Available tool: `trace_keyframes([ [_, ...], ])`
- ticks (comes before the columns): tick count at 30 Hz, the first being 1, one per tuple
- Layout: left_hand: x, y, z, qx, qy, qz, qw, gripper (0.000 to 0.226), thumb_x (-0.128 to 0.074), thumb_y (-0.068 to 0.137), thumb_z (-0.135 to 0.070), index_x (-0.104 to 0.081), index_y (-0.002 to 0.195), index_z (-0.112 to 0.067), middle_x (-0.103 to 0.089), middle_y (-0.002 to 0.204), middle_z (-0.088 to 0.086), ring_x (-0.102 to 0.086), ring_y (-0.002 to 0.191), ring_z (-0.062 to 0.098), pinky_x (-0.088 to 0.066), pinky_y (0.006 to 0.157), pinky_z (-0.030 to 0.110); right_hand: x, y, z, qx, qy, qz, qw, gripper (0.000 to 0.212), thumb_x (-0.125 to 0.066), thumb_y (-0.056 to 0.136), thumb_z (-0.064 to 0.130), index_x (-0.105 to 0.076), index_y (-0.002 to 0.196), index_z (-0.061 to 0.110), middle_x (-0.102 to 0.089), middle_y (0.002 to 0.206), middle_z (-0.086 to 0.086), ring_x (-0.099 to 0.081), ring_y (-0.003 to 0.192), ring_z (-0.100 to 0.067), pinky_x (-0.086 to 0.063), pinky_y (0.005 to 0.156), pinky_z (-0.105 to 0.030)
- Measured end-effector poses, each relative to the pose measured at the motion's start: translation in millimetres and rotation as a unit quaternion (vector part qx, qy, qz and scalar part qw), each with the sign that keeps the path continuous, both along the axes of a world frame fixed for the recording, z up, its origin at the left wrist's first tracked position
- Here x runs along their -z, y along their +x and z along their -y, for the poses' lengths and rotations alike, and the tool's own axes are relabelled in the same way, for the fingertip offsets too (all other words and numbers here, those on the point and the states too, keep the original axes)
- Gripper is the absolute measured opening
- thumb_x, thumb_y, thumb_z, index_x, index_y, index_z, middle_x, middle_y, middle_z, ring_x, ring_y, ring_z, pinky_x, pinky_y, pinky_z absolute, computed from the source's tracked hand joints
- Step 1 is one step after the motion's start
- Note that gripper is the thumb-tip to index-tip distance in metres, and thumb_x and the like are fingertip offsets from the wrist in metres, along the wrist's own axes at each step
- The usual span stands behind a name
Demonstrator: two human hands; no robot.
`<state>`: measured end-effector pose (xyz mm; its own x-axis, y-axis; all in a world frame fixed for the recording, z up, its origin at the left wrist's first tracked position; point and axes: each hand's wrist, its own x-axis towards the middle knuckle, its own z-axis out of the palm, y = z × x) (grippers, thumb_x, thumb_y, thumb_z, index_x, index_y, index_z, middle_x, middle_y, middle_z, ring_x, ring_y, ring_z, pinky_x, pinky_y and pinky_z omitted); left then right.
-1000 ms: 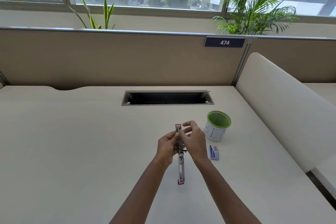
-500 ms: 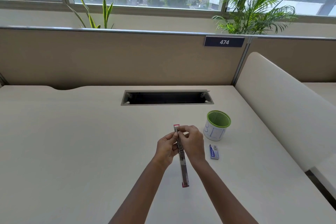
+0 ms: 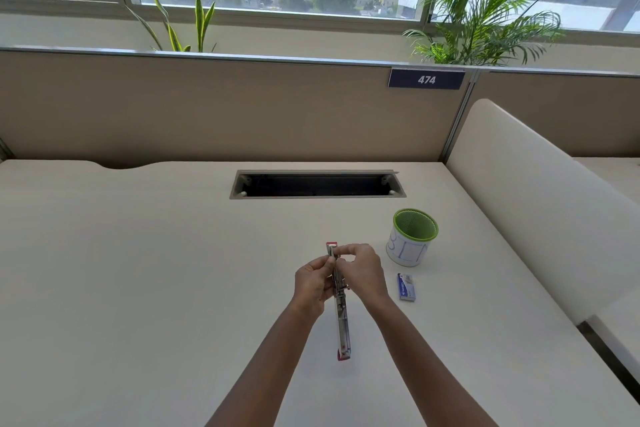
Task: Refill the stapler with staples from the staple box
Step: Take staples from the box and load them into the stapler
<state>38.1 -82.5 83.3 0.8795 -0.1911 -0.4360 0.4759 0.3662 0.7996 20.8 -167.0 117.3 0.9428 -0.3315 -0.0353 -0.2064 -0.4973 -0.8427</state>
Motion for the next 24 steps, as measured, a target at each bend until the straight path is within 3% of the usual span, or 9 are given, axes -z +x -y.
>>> trace_keyframes([
  [4,3.7,-0.9,-1.2,-0.004,0.010,-0.008,1.000,0.029,-0.049,0.094,-0.005,-0.057,0.118,0.009,-0.065,0.057,0.004,-0.063,0.041,0.009,-0.055,0.044,0.021,-0.5,0.0,0.4,-0.012,-0.015,-0.029,0.999,0.022,-0.059,0.082,0.011,-0.068,0.102,0.010,-0.066,0.113,-0.010,-0.063,0.093,-0.023,-0.043,0.071,-0.025],
  [6,5.8,-0.8,-2.8,-0.005,0.018,-0.010,1.000,0.028,-0.049,0.094,-0.005,-0.058,0.117,0.007,-0.064,0.062,0.007,-0.063,0.042,0.010,-0.056,0.046,0.023,-0.1,0.6,1.0,-0.021,-0.013,-0.052,0.998,0.021,-0.058,0.081,0.011,-0.068,0.099,0.010,-0.069,0.106,-0.012,-0.064,0.087,-0.024,-0.044,0.069,-0.026],
  [8,7.4,0.0,-5.2,0.001,0.025,-0.005,1.000,0.027,-0.050,0.094,-0.005,-0.059,0.116,0.006,-0.066,0.054,0.002,-0.063,0.041,0.009,-0.057,0.048,0.023,1.0,0.8,1.9,-0.030,0.000,-0.073,0.997,0.020,-0.056,0.080,0.009,-0.069,0.095,0.010,-0.070,0.098,-0.014,-0.064,0.081,-0.025,-0.049,0.069,-0.029],
  [11,6.1,1.3,-8.7,0.008,0.044,0.015,0.999,0.024,-0.050,0.093,-0.005,-0.061,0.114,0.003,-0.067,0.049,-0.003,-0.063,0.042,0.007,-0.056,0.049,0.022,5.8,0.7,4.2,-0.040,0.052,-0.070,0.995,0.021,-0.053,0.080,0.005,-0.069,0.093,0.009,-0.070,0.093,-0.013,-0.065,0.082,-0.023,-0.050,0.068,-0.028],
  [15,2.2,3.0,-10.8,-0.016,0.119,0.056,0.991,0.018,-0.053,0.091,-0.003,-0.065,0.105,0.002,-0.066,0.070,0.006,-0.063,0.058,0.015,-0.052,0.054,0.025,16.8,0.0,5.4,-0.010,0.195,-0.054,0.979,0.020,-0.048,0.085,0.000,-0.064,0.097,0.004,-0.064,0.091,-0.010,-0.061,0.082,-0.022,-0.046,0.063,-0.022],
  [19,2.9,0.9,-9.9,-0.036,0.245,0.148,0.958,0.020,-0.057,0.087,-0.001,-0.069,0.102,0.006,-0.069,0.081,0.015,-0.062,0.069,0.026,-0.051,0.072,0.035,24.0,2.1,4.9,0.036,0.424,-0.068,0.902,0.027,-0.039,0.095,0.006,-0.053,0.116,-0.005,-0.058,0.106,-0.016,-0.058,0.096,-0.026,-0.049,0.079,-0.028],
  [22,1.4,-4.3,-7.1,-0.072,0.339,0.210,0.914,0.019,-0.058,0.087,-0.004,-0.071,0.101,0.000,-0.072,0.090,0.015,-0.063,0.072,0.022,-0.048,0.066,0.023,25.6,2.9,5.9,0.111,0.556,-0.057,0.822,0.033,-0.037,0.097,0.009,-0.044,0.123,-0.010,-0.053,0.119,-0.023,-0.052,0.116,-0.035,-0.043,0.097,-0.037],
  [24,-0.6,-8.2,-5.8,-0.108,0.386,0.255,0.880,0.021,-0.057,0.089,-0.005,-0.070,0.106,-0.003,-0.072,0.097,0.011,-0.065,0.082,0.021,-0.045,0.063,0.012,28.0,4.0,6.9,0.174,0.586,-0.046,0.790,0.037,-0.035,0.098,0.011,-0.039,0.127,-0.012,-0.047,0.132,-0.026,-0.045,0.126,-0.038,-0.037,0.107,-0.040],
])
